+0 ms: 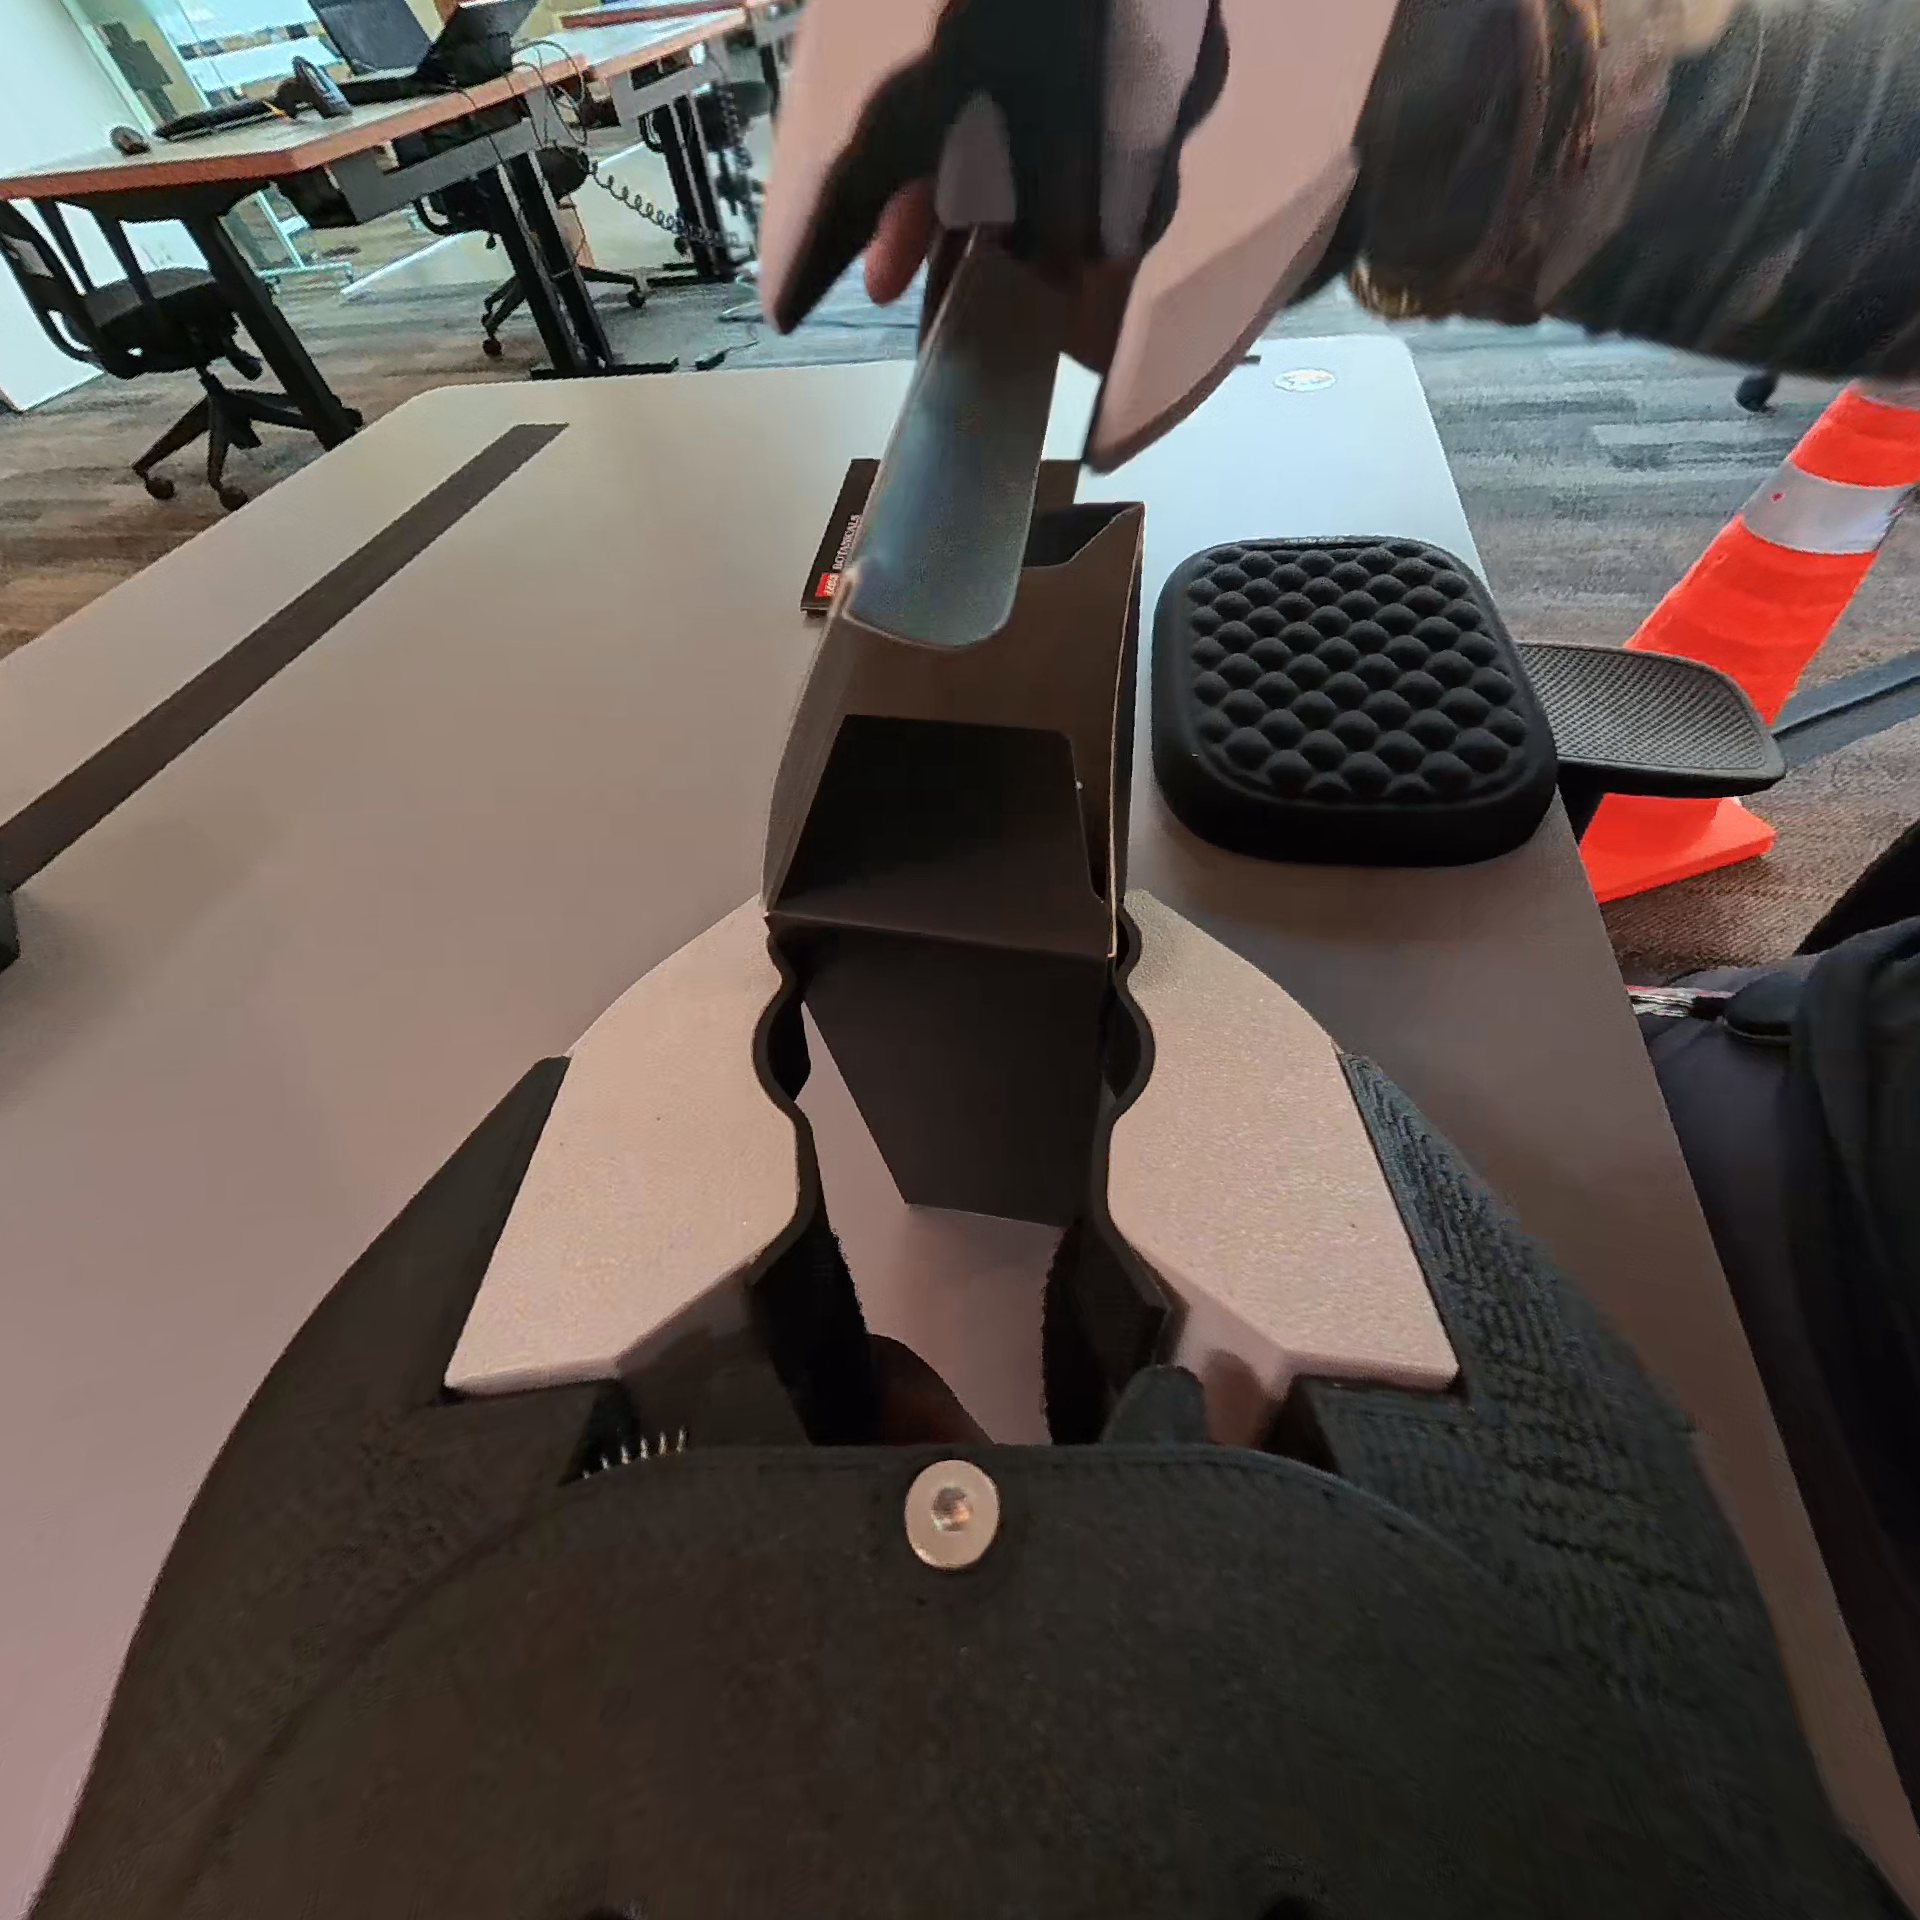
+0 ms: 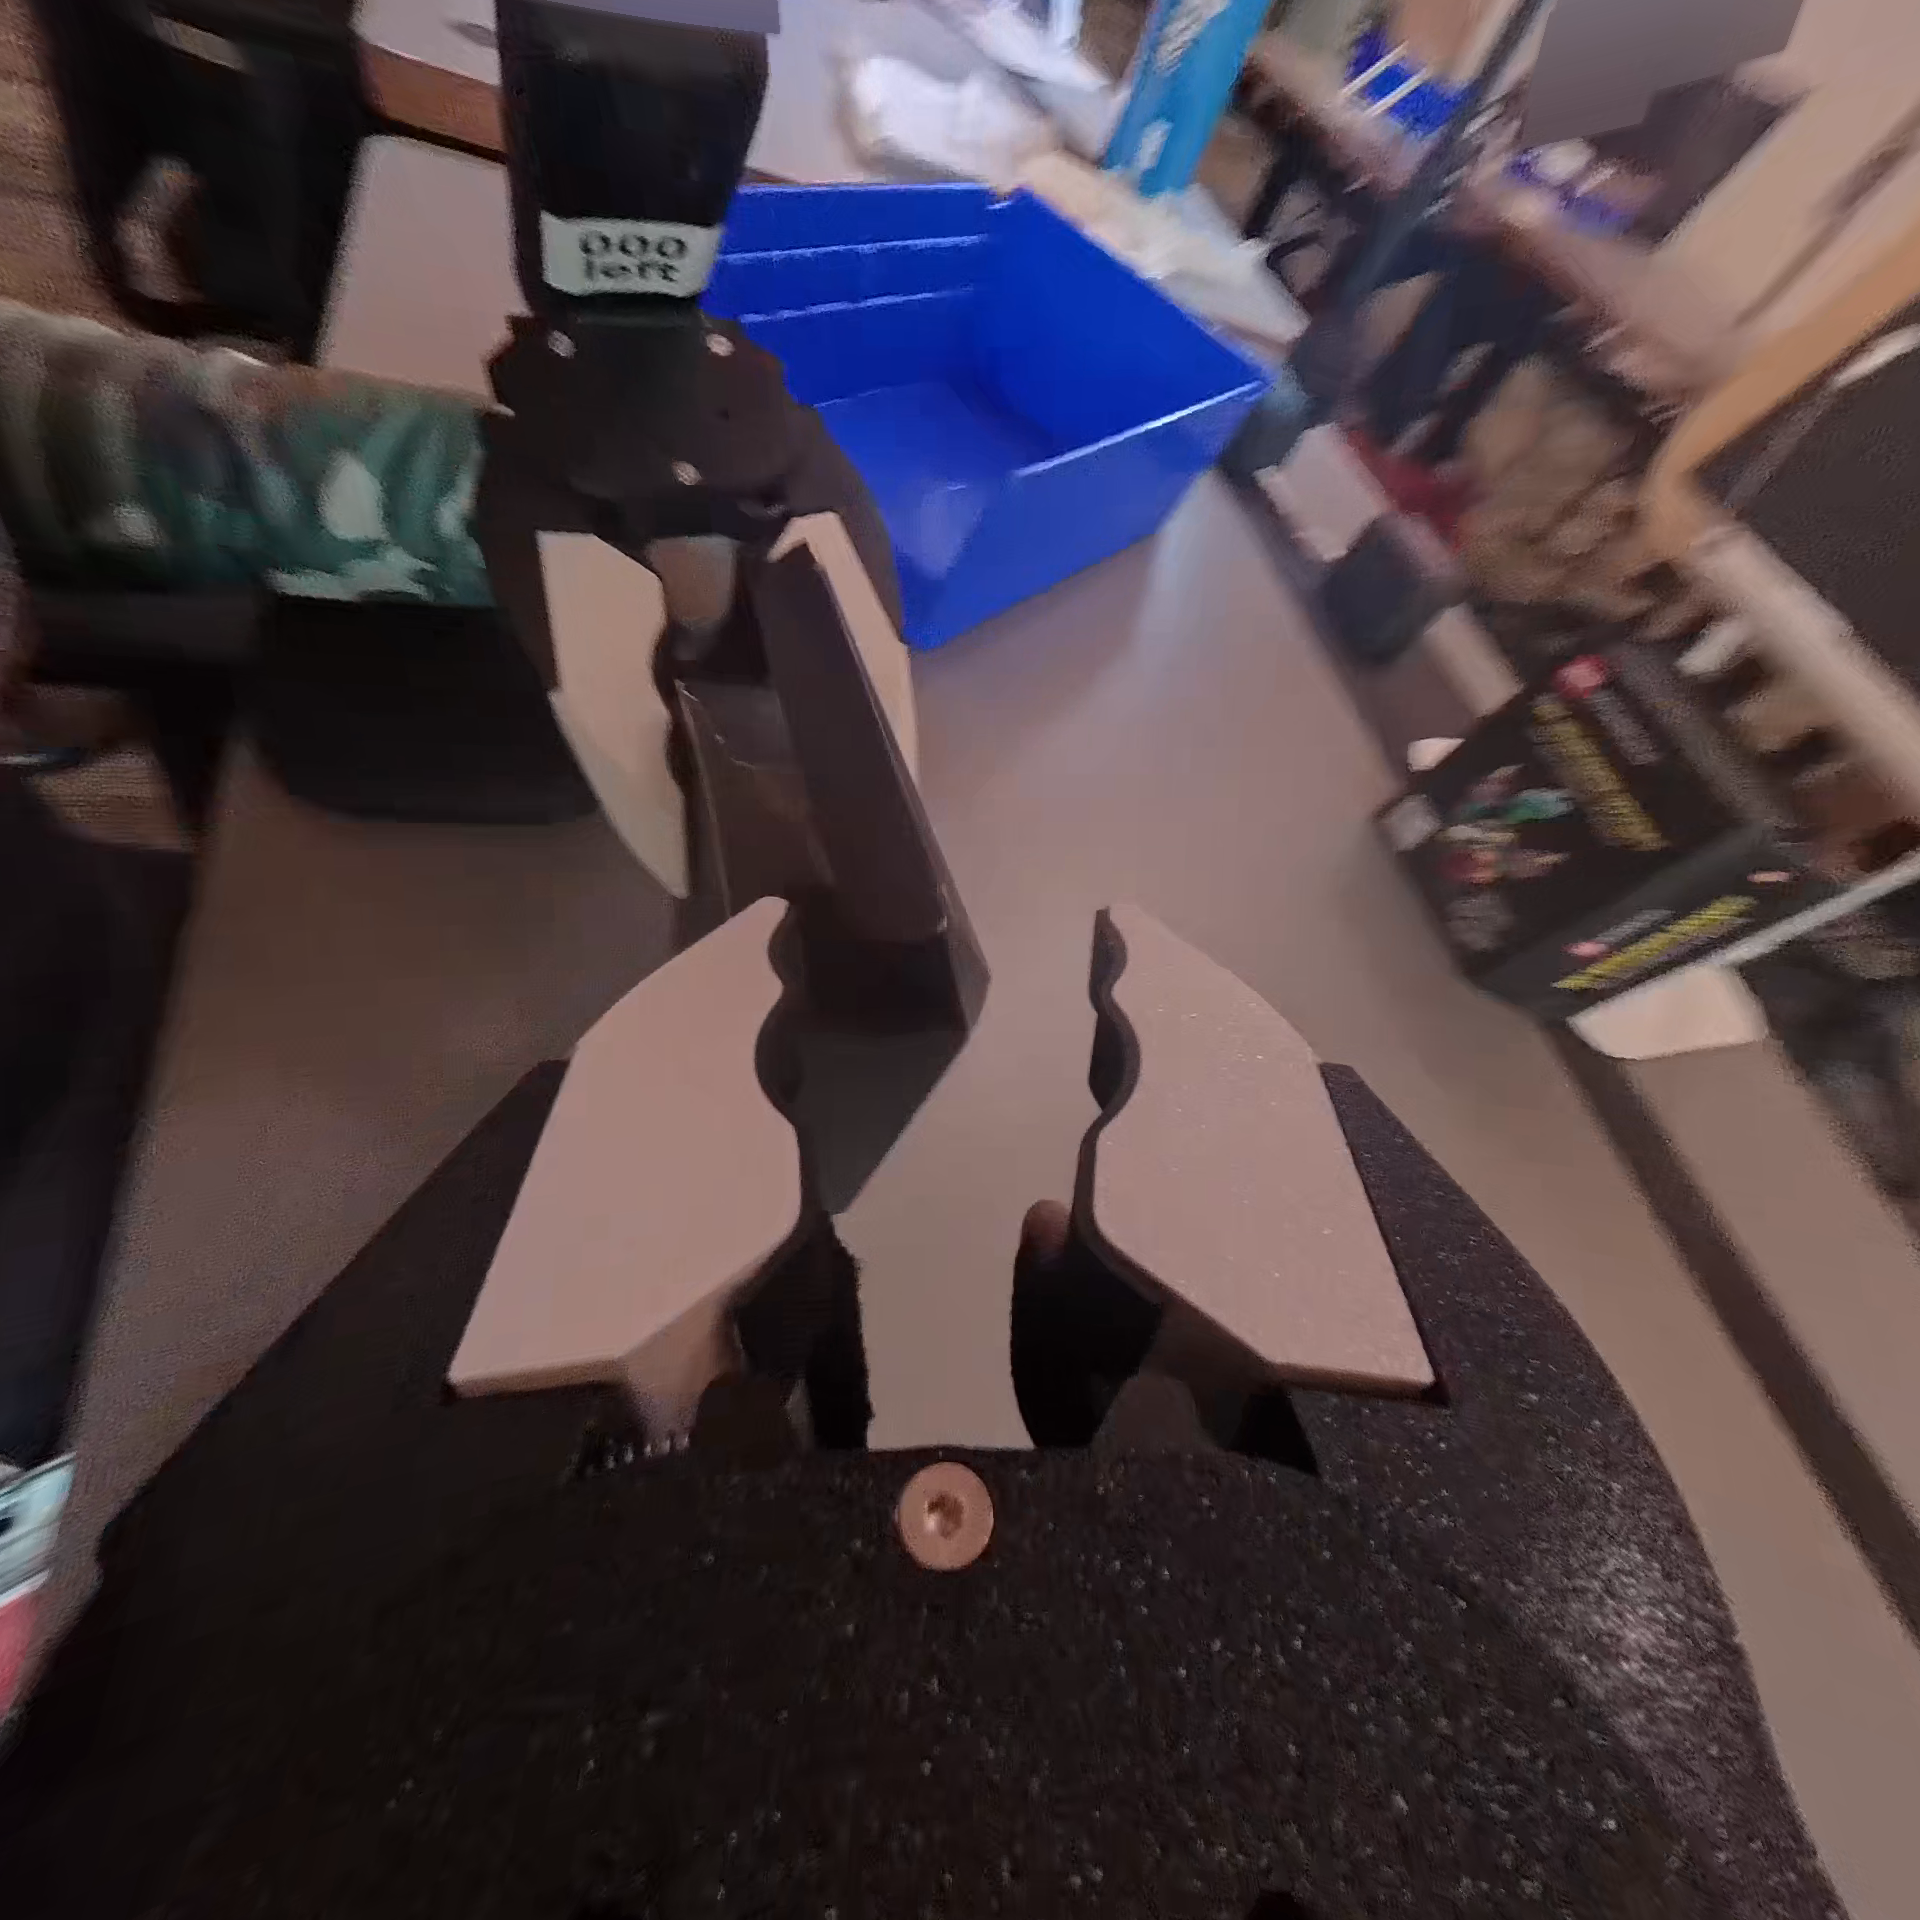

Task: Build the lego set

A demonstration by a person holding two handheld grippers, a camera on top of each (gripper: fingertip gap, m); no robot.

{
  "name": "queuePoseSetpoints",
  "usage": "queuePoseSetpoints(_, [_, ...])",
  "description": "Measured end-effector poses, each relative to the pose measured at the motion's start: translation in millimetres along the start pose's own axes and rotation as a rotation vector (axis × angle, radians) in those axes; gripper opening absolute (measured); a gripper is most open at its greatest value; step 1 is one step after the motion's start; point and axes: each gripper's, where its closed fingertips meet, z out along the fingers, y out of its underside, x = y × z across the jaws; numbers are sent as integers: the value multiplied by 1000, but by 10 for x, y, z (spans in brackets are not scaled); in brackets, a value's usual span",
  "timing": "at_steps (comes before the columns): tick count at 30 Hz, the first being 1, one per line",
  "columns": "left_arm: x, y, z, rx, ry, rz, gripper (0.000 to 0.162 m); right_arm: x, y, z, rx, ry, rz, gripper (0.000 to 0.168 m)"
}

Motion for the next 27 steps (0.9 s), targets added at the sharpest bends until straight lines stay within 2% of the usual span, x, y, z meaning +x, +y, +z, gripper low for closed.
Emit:
queuePoseSetpoints(2, [11, -3, 3, 8, 10, 3, 55, 47, 102, -16, 38, 114, -43, 38])
queuePoseSetpoints(4, [35, -9, 8, 14, 24, 15, 55, 81, 176, 10, 76, 130, 3, 32])
queuePoseSetpoints(6, [53, -16, 16, 21, 32, 19, 55, 70, 149, 53, 141, 72, 64, 28])
queuePoseSetpoints(9, [72, -23, 24, 26, 38, 34, 55, 4, -11, 98, 248, -85, 166, 7])
queuePoseSetpoints(13, [105, -24, 11, 43, 53, 51, 55, 46, 4, 176, 233, -369, 668, 2])
queuePoseSetpoints(15, [112, -29, 17, 47, 51, 61, 55, 93, 112, 239, 188, -421, 897, 3])
queuePoseSetpoints(18, [116, -37, 30, 56, 51, 70, 55, 65, 215, 266, 141, -511, 1101, 3])
queuePoseSetpoints(21, [90, -45, 46, 58, 19, 80, 57, 31, 258, 254, 118, -574, 1206, 3])
queuePoseSetpoints(23, [19, -58, 52, 68, -62, 118, 70, 53, 257, 254, 128, -571, 1206, 3])
queuePoseSetpoints(25, [-145, -127, -1, 106, -238, 207, 109, 76, 250, 251, 131, -565, 1193, 2])
queuePoseSetpoints(27, [-192, -236, -90, 166, -353, 367, 115, 69, 242, 255, 130, -565, 1166, 2])
